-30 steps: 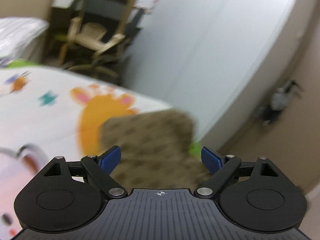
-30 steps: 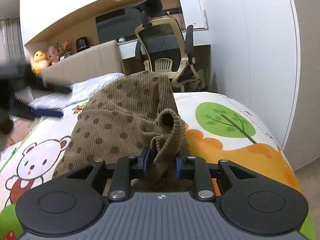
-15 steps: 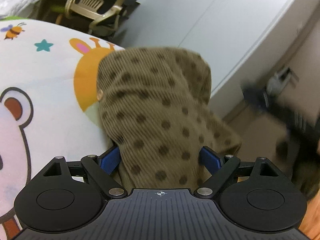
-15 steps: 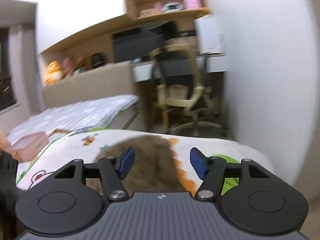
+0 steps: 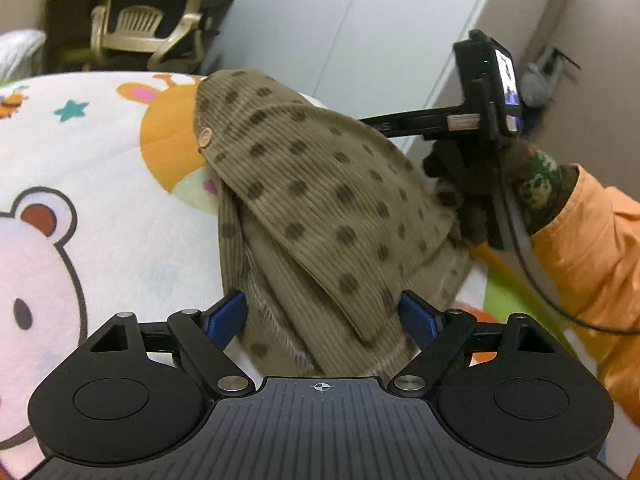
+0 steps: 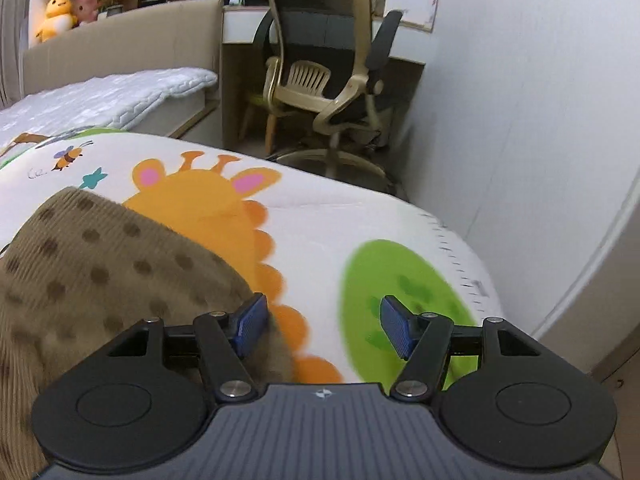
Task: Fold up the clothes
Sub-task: 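Lift and fold the garment over itself with both grippers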
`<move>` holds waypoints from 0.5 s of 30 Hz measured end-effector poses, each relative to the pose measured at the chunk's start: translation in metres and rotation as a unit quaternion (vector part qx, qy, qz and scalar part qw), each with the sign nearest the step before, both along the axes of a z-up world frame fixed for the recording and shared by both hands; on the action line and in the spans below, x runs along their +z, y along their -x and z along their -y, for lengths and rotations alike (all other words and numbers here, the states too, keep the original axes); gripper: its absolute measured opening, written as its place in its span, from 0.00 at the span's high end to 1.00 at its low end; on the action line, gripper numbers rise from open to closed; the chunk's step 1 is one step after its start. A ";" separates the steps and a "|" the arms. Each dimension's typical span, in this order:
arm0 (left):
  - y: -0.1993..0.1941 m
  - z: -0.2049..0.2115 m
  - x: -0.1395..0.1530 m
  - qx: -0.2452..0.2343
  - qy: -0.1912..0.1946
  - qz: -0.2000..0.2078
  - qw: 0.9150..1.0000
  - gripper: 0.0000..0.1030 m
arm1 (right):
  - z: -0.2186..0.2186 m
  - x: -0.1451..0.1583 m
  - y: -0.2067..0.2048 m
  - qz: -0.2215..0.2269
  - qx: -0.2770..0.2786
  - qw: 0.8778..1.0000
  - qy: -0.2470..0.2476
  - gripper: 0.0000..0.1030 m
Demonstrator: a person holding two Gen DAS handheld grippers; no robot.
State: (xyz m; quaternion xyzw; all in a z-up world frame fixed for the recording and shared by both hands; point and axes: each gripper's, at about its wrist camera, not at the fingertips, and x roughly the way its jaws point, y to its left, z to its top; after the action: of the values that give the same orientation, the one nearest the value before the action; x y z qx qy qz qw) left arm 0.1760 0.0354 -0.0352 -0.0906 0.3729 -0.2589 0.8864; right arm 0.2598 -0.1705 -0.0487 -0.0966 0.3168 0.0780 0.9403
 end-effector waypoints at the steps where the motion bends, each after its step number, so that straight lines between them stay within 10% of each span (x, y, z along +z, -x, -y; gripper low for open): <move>1: 0.003 -0.002 0.002 -0.002 0.003 0.002 1.000 0.15 | 0.004 0.002 0.008 0.008 -0.001 1.000 0.013 0.40; 9: -0.008 -0.032 0.014 0.053 0.135 -0.021 0.989 0.23 | 0.029 0.039 0.092 0.065 0.056 0.993 -0.084 0.40; 15: 0.011 -0.008 0.026 0.039 0.048 0.039 0.997 0.29 | 0.015 0.042 0.150 0.123 0.107 0.987 0.003 0.40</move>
State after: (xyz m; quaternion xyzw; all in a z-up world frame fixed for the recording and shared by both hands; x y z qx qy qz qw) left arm 0.1646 0.0438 -0.0089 -0.1377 0.3217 -0.2448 0.9042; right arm 0.1101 -0.1855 -0.0070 -0.1416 0.1864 0.1648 0.9582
